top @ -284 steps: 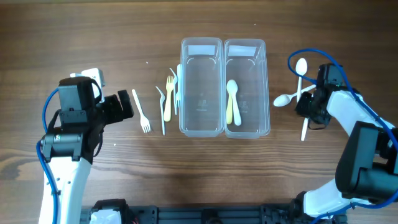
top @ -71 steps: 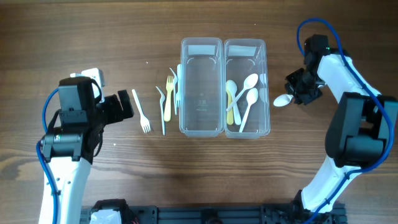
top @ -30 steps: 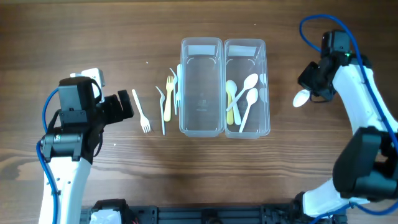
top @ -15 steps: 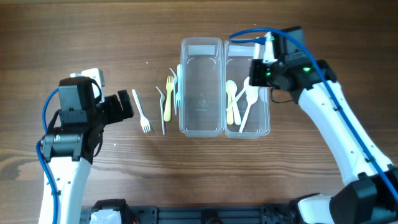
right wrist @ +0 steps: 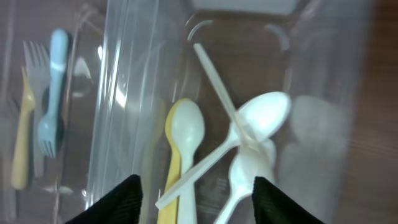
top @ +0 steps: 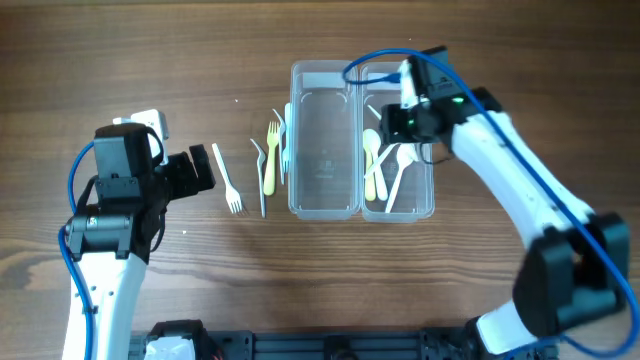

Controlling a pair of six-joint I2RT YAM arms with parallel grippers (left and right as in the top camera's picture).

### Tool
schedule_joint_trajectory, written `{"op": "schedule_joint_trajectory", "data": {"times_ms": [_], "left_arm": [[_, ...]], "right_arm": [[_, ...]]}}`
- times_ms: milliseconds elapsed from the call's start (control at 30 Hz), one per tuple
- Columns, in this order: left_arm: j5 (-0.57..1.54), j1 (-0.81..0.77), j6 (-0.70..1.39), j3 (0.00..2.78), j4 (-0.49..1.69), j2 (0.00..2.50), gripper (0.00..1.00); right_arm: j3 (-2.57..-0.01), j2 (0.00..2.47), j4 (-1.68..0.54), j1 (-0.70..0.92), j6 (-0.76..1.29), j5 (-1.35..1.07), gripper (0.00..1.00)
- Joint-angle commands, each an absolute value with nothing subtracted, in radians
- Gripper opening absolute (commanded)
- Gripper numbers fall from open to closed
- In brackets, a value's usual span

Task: Pack container
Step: 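Place the white spoon into the right container and withdraw right arm, then move the left gripper to the white fork and grasp it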

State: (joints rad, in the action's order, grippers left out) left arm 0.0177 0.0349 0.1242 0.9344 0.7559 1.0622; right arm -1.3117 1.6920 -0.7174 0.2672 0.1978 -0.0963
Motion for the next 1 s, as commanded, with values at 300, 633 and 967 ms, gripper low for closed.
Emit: {"op": "schedule_joint_trajectory", "data": {"times_ms": [300, 633, 967], "left_arm": [[0.262, 0.042, 0.159, 0.953, 0.707, 1.07, 0.91], [0.114, 0.041, 0.302, 0.953, 0.804, 1.339, 0.83], [0.106, 0.036, 0.413, 0.953, 0.712, 1.57, 0.58]], "right_arm": [[-1.361, 1.271, -0.944, -0.313, 0.265, -0.083, 0.74], [-1.327, 1.34, -0.979, -0.324, 0.265, -0.083, 1.0], [-1.327, 1.365, -0.98, -0.324, 0.265, -0.083, 1.0]]}}
